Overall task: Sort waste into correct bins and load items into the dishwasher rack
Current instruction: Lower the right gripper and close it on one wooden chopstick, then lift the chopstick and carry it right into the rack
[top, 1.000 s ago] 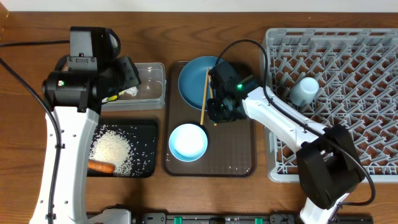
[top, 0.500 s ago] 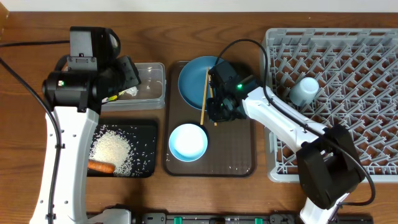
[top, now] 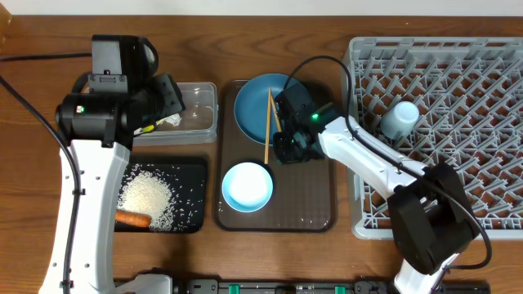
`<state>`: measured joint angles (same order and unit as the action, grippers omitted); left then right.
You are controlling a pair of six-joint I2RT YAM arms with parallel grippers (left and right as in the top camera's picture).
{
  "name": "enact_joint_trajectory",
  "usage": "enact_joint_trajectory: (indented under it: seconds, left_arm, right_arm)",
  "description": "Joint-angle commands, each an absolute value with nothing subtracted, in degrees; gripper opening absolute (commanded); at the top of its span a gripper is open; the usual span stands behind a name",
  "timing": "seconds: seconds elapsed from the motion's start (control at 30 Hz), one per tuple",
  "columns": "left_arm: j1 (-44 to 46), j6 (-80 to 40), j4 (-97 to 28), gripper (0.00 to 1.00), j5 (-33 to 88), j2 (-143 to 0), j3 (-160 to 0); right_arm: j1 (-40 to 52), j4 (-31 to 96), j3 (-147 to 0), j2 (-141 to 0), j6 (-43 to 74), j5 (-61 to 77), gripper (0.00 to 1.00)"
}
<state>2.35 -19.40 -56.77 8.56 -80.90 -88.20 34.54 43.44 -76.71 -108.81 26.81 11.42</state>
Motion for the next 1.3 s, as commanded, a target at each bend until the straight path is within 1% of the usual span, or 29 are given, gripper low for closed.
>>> enact_joint_trajectory:
  seconds: [0.0,0.17,0.4,0.57,0.7,0.93,1.27]
  left_arm:
    - [2.3,-18.4,-57.0,0.44,7.4,-81.0,-89.0]
    - [2.3,-18.4,-57.0,0.45,7.5,-81.0,-89.0]
    - [2.3,-18.4,-57.0,0.45,7.4,-81.0,-89.0]
    - [2.3,-18.4,-56.9,0.45,7.4,-81.0,-89.0]
    - [2.3,-18.4,-56.9,0.45,7.4,-81.0,-89.0]
    - [2.3,-18.4,-56.9,0.45,7.4,-81.0,-89.0]
    - [2.3,-18.4,-56.9,0.45,7.4,-81.0,-89.0]
  right_arm:
    - [35.3,42.3,-76.5,-109.1,27.4,10.8,0.11]
    - [35.1,42.2,-76.5,-109.1,27.4,10.8,0.09]
    - [34.8,43.5,-76.9,-109.1,27.4,11.0,0.01]
    - [34.4,46.1,-80.0,-108.2,26.6,10.5,0.01]
    - [32.7,48.6,-83.4,-106.1,23.6,10.5,0.01]
    - [26.9,52.4,-86.6,-101.3,19.4,10.5,0.01]
    - [13.2,58.7,-86.6,-94.8,9.0,10.5,0.01]
